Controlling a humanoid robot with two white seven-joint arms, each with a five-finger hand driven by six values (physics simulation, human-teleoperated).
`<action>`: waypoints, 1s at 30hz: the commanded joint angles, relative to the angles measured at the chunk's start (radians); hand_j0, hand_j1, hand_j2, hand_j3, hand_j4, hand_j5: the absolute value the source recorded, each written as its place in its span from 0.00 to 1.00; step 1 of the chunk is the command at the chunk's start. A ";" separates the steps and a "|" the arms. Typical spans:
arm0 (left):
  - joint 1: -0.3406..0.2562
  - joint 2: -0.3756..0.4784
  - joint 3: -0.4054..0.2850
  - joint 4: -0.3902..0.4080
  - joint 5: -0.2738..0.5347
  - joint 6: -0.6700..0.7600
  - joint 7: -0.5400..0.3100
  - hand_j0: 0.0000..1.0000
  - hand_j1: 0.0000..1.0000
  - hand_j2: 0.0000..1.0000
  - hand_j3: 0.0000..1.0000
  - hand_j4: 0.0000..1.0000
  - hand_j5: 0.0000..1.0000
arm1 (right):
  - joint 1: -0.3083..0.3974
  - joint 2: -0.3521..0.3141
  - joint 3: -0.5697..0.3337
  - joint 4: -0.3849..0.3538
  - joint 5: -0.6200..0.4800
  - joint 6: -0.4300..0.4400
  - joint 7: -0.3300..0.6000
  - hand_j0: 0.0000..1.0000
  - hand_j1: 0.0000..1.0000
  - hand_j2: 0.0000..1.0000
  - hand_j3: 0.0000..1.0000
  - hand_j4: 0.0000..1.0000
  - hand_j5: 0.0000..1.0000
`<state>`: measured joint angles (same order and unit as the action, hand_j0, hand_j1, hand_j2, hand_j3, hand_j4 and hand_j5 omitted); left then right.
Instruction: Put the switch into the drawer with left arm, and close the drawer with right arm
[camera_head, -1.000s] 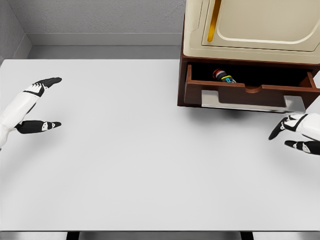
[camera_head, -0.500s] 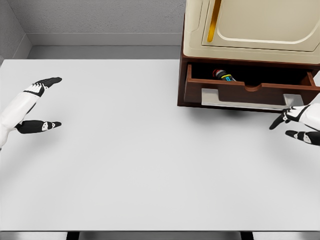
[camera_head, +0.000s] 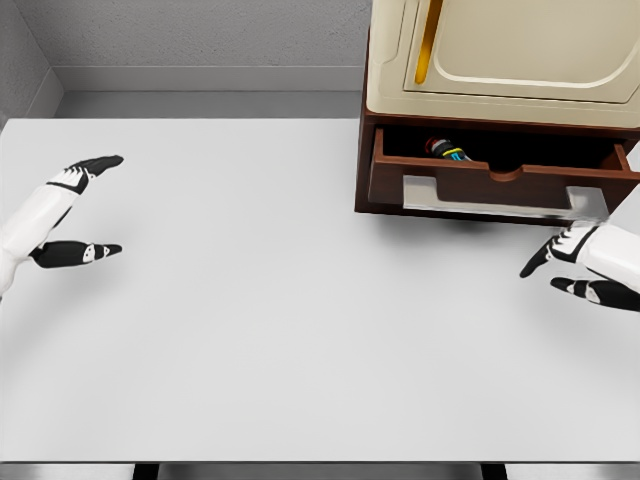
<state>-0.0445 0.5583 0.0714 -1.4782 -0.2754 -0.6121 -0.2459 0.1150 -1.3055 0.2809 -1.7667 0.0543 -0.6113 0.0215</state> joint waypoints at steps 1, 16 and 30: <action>0.000 0.003 0.002 0.004 0.007 0.001 0.000 1.00 1.00 1.00 1.00 1.00 1.00 | 0.000 0.000 0.001 0.000 0.002 0.000 0.000 0.57 0.57 0.57 0.57 0.57 0.57; -0.002 0.003 0.014 0.035 0.001 0.001 0.000 1.00 1.00 1.00 1.00 1.00 1.00 | -0.066 0.103 -0.002 0.006 0.076 0.000 -0.002 0.59 0.59 0.59 0.59 0.59 0.59; -0.003 0.003 0.014 0.033 0.001 0.001 0.000 1.00 1.00 1.00 1.00 1.00 1.00 | -0.103 0.140 0.001 0.035 0.087 0.000 0.000 0.63 0.63 0.63 0.63 0.63 0.63</action>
<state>-0.0476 0.5606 0.0857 -1.4444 -0.2819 -0.6120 -0.2459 0.0123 -1.1712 0.2815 -1.7314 0.1472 -0.6114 0.0237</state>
